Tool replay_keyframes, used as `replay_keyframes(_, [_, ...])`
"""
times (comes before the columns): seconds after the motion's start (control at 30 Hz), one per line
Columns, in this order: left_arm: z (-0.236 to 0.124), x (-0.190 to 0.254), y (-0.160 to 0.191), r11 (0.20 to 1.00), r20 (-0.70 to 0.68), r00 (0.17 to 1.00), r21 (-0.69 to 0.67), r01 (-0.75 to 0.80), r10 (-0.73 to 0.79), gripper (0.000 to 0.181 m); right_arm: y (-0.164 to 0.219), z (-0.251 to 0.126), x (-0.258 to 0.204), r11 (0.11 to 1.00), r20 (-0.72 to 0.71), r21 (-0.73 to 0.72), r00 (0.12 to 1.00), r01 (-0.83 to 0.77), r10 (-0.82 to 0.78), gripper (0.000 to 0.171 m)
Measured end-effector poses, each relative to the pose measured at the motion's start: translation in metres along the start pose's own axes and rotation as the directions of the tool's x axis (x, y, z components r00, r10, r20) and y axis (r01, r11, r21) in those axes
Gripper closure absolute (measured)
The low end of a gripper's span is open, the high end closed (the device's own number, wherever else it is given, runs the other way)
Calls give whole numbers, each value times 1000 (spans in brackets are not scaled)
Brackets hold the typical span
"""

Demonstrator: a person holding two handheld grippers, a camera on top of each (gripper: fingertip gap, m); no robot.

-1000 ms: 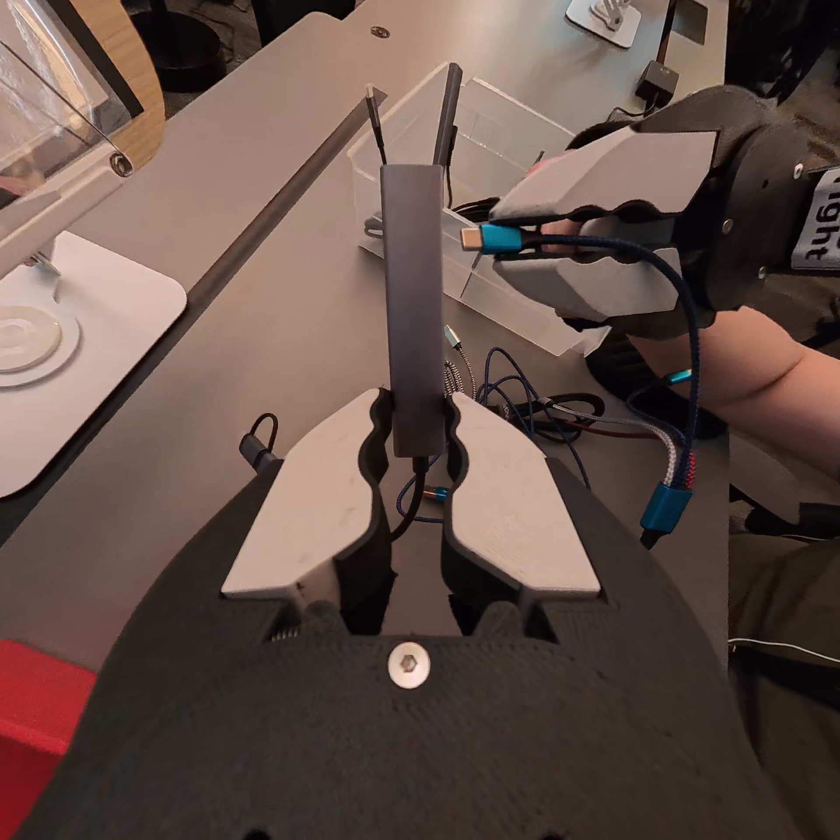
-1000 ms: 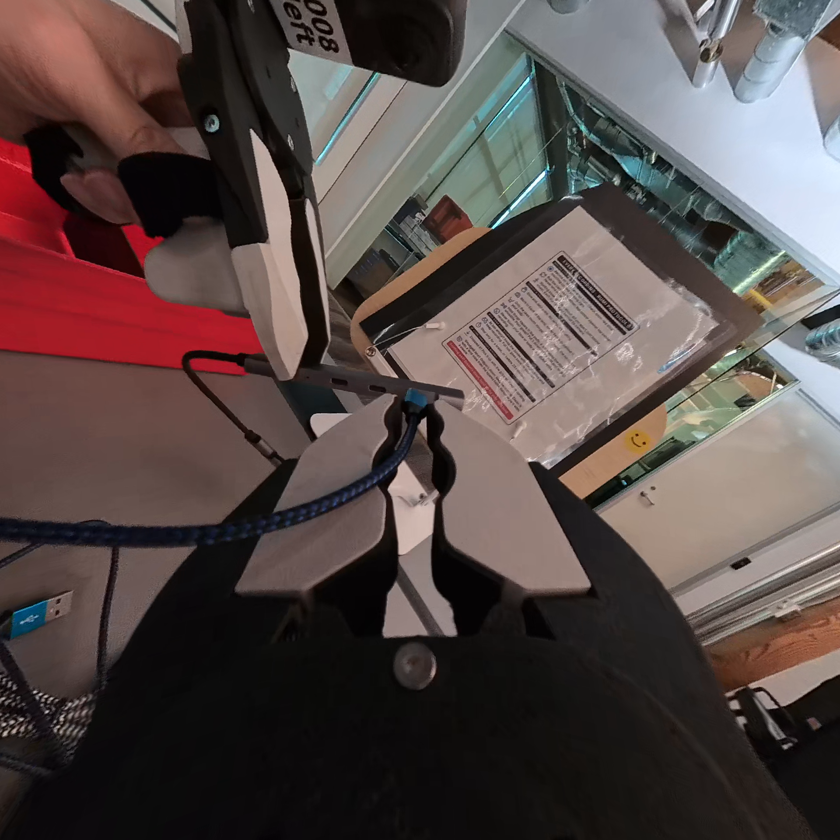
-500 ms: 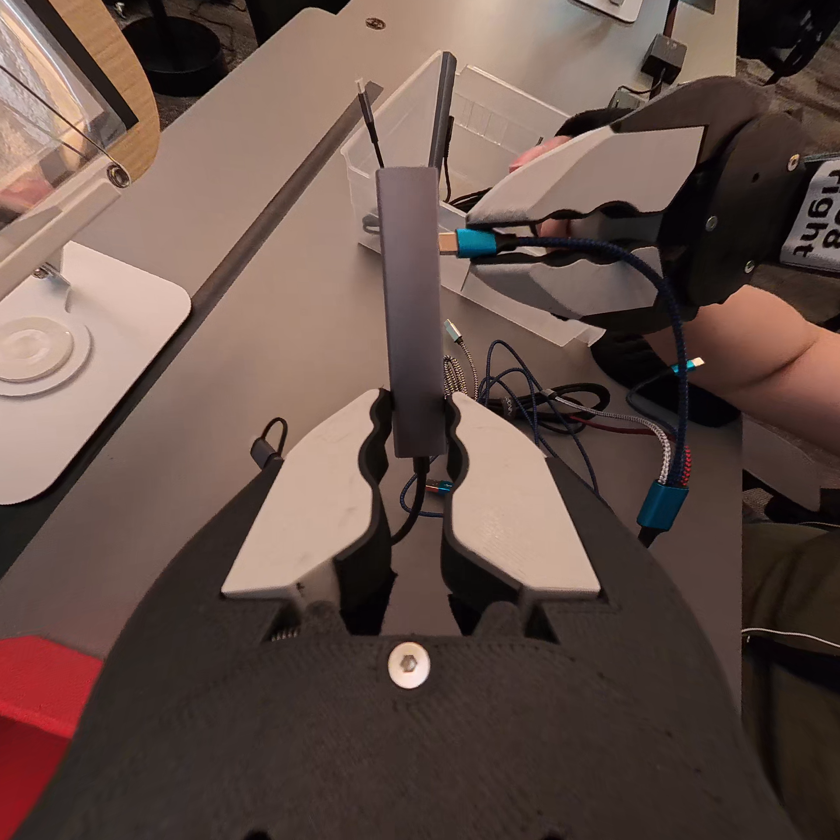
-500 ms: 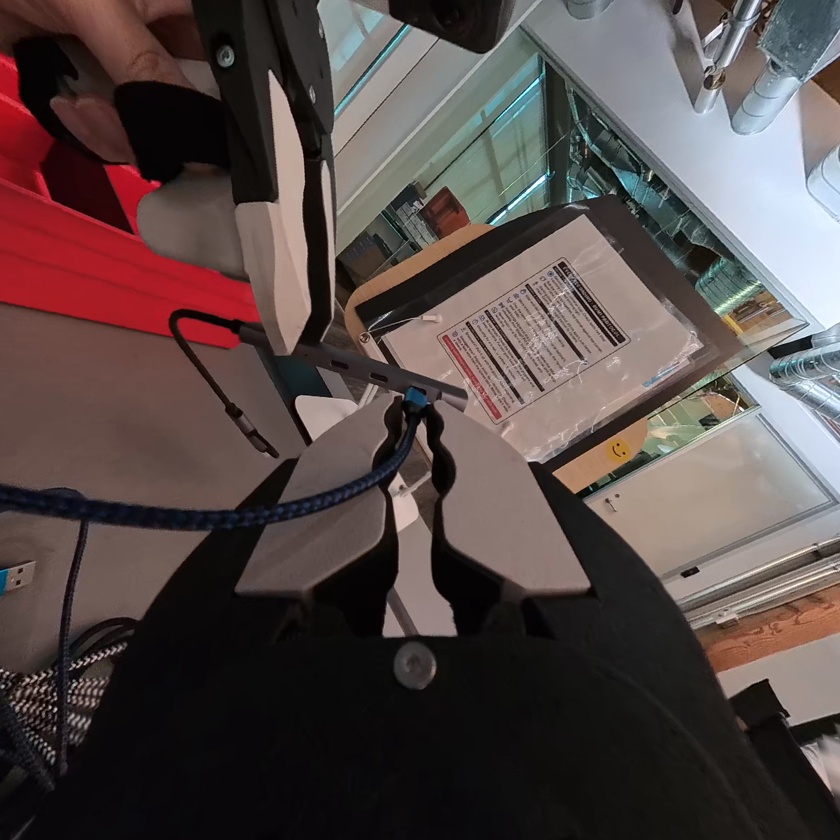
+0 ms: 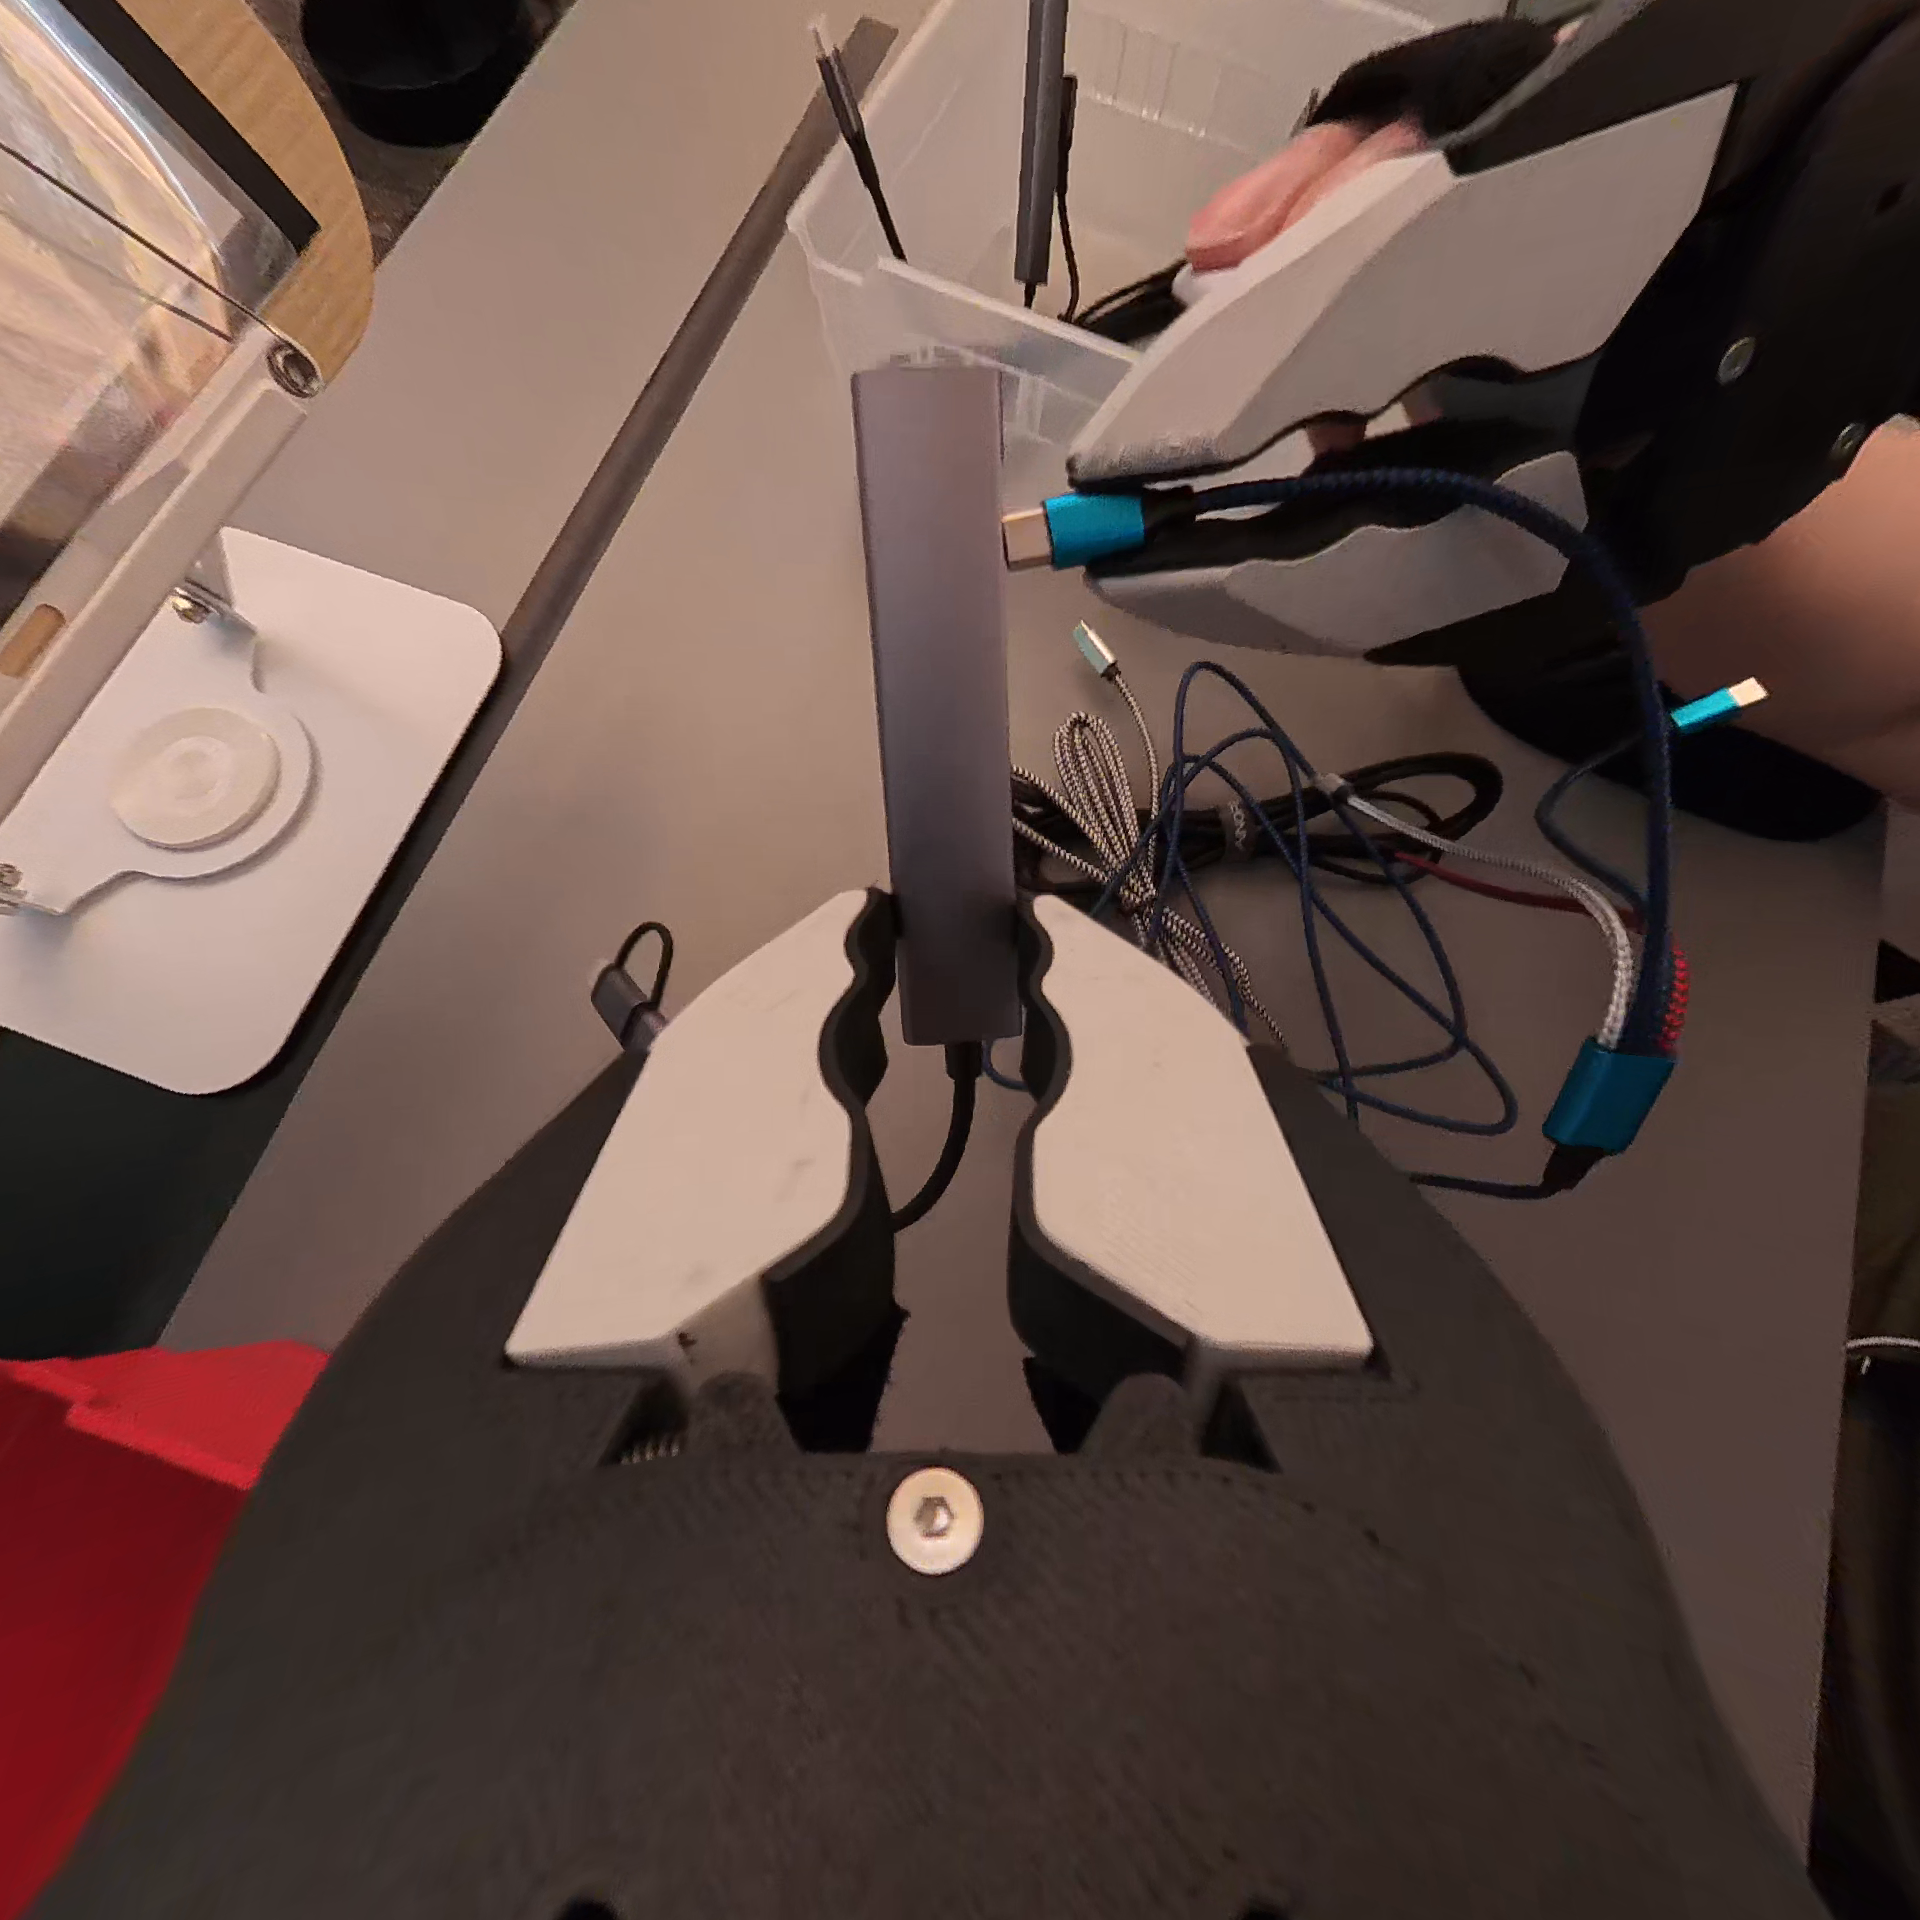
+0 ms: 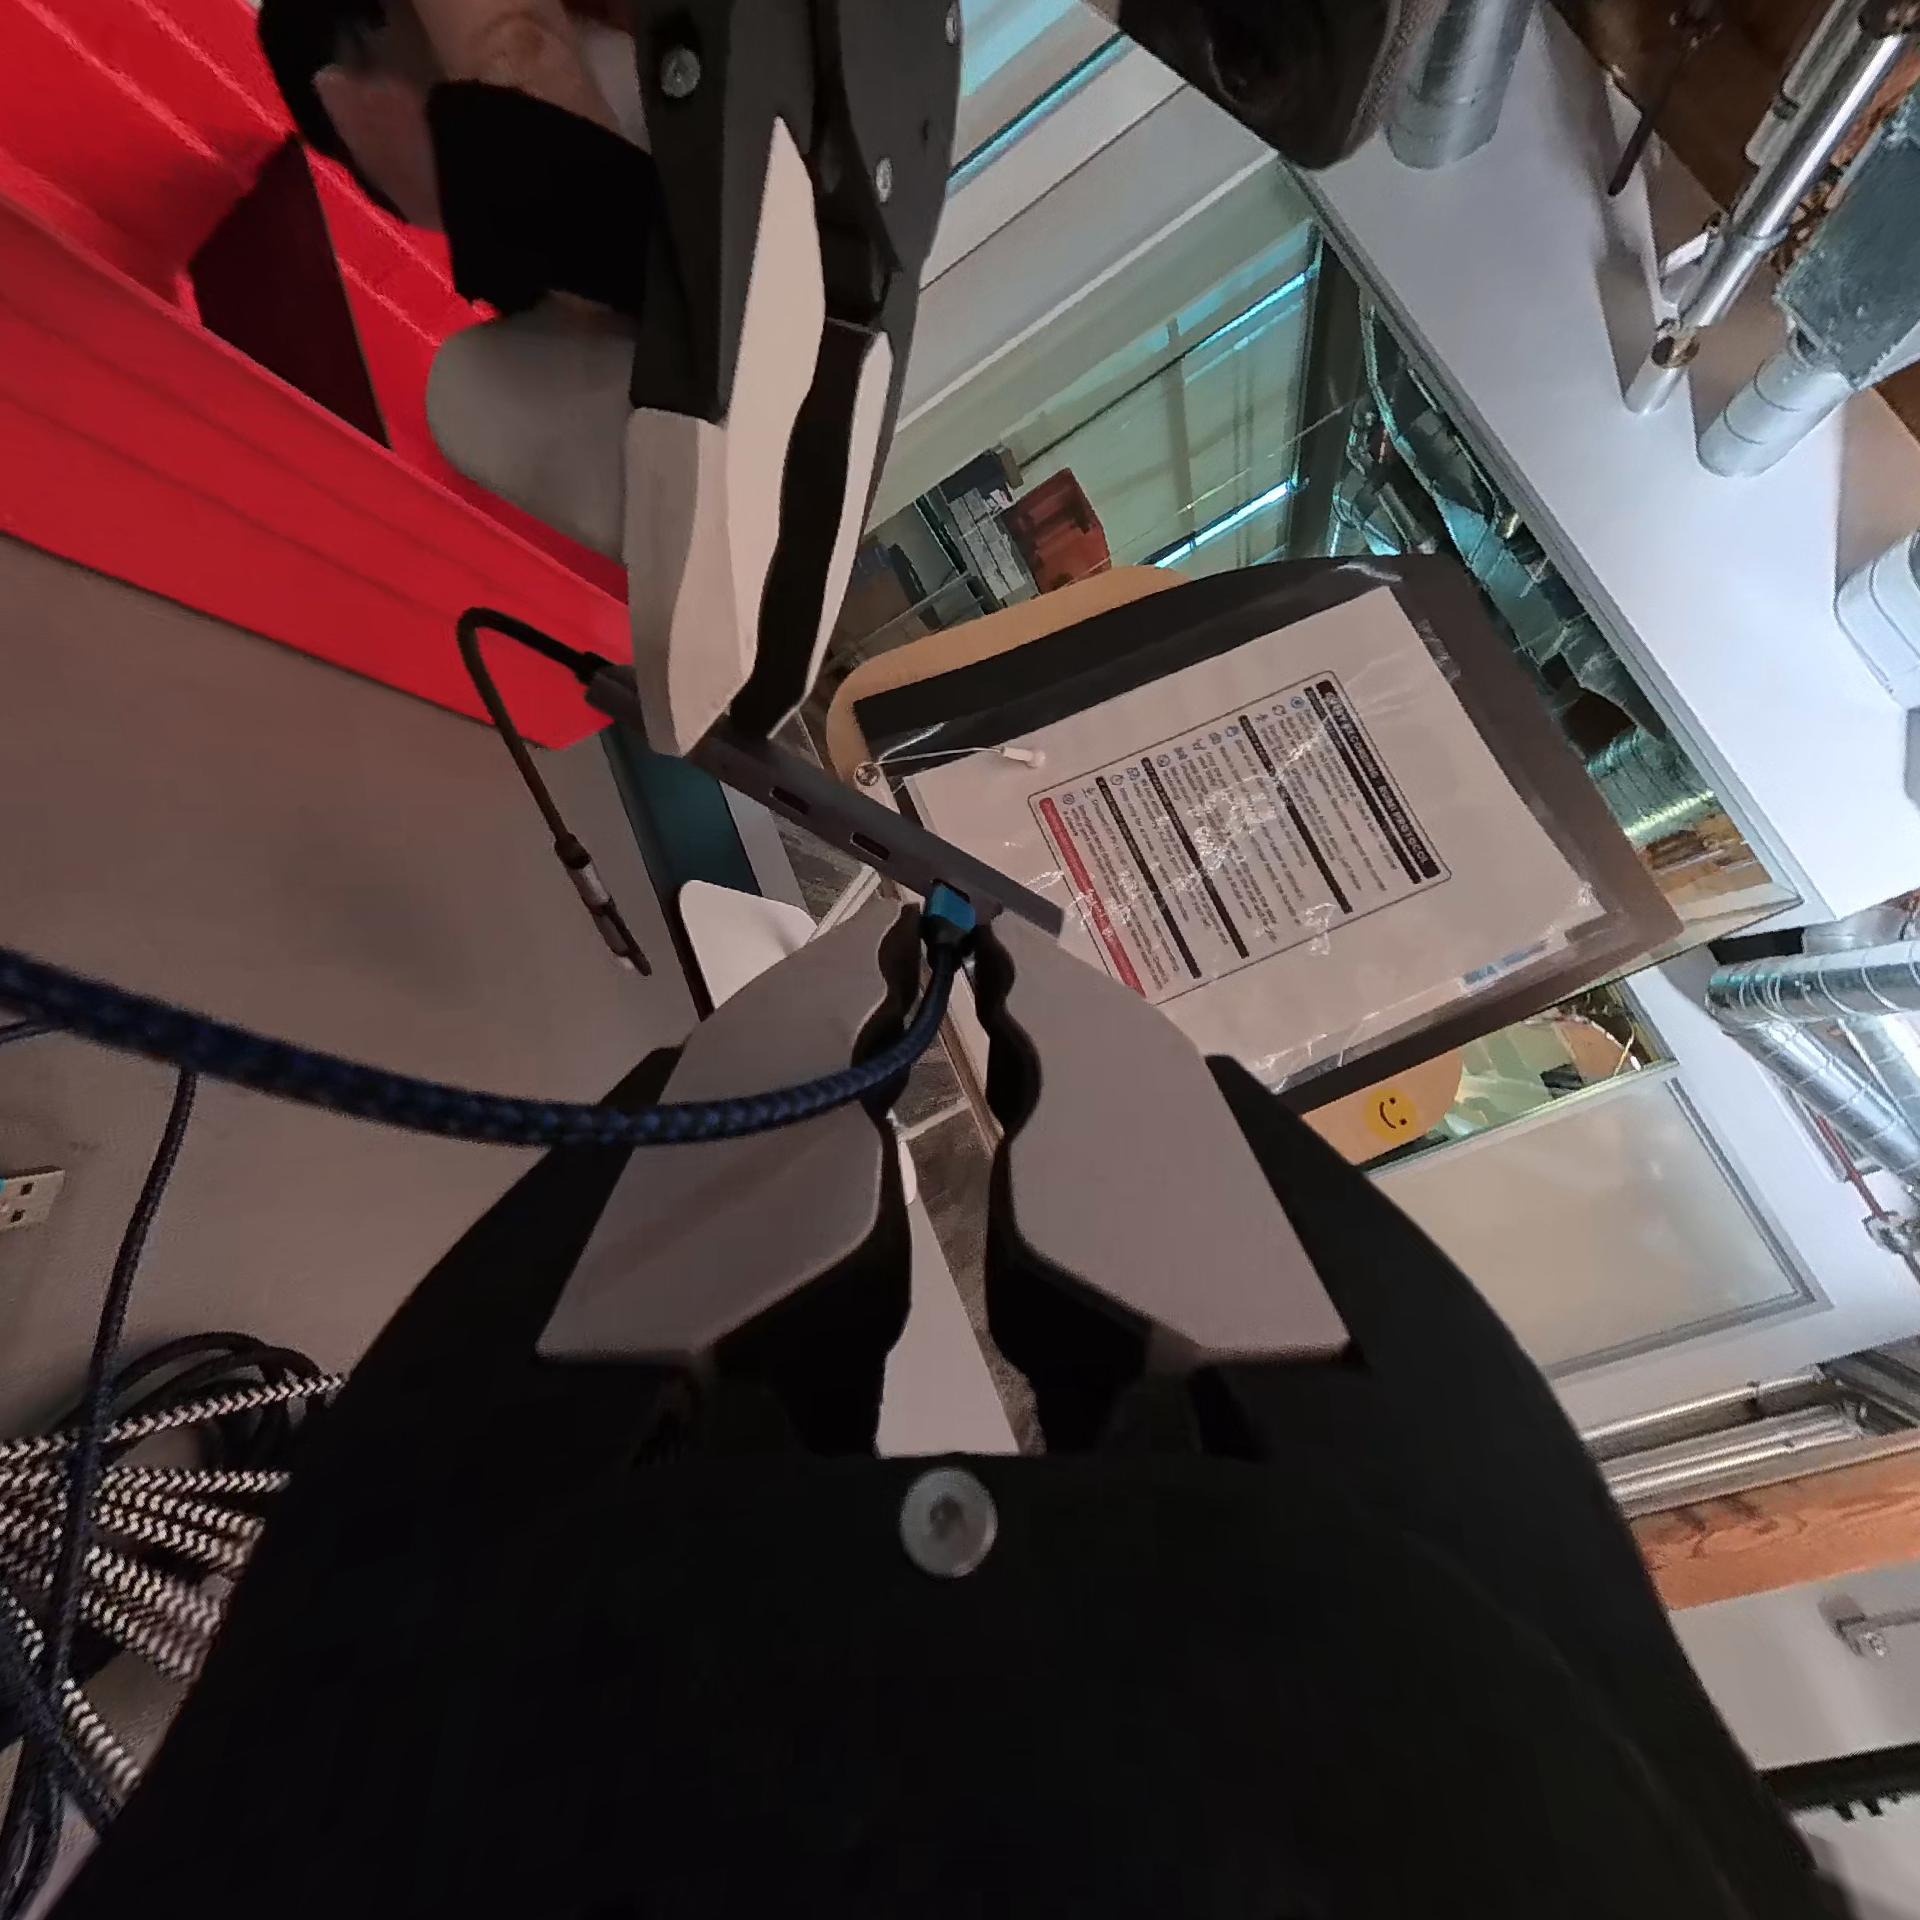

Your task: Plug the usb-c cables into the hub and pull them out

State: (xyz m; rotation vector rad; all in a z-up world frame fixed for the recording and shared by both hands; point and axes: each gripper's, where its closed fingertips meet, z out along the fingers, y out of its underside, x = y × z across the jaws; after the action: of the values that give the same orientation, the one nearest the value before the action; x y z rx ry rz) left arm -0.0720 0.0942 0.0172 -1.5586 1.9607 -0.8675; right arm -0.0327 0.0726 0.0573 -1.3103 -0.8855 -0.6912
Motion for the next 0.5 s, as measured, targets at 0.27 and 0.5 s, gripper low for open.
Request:
replay_keyframes(0.27, [-1, 0, 11, 997, 16, 1000, -74, -10, 12, 160, 1, 2, -12, 995, 36, -14, 995, 94, -94, 162])
replay_keyframes(0.5, [-1, 3, 16, 994, 1, 1000, -107, 15, -15, 159, 1, 3, -16, 989, 45, -25, 988, 148, -146, 163])
